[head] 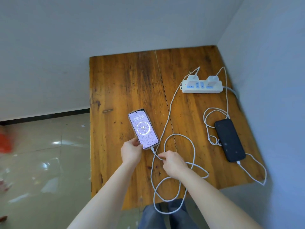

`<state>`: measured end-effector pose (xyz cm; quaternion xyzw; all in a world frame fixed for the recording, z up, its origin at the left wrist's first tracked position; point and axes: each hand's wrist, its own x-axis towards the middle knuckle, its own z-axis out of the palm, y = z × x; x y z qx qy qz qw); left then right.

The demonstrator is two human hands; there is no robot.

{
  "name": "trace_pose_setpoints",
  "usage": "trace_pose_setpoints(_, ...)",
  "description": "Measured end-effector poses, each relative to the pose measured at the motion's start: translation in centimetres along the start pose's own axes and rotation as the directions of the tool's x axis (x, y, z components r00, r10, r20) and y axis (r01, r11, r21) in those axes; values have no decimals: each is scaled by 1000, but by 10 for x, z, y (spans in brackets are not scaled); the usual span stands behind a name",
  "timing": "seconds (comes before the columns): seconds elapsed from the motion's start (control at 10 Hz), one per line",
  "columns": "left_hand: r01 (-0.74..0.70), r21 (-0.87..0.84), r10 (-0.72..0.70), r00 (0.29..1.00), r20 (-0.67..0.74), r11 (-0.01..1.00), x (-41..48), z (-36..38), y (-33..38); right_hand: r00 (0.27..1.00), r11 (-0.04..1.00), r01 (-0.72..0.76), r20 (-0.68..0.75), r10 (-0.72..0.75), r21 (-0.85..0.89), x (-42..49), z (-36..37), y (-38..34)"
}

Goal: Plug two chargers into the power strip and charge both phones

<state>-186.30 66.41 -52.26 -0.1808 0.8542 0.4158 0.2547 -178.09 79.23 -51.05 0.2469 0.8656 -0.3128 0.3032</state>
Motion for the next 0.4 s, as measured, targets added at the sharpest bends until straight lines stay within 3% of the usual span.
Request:
trace_pose_setpoints(0.2, -127, 243, 124, 992, 29, 962, -23, -5, -20, 994, 987, 43, -102, -27, 158, -24, -18, -5)
trace_pose_setpoints(0.4, -220, 535, 156, 974, 162, 816, -66, -18, -63, 969, 833, 243, -163, -186, 496, -102, -93, -30)
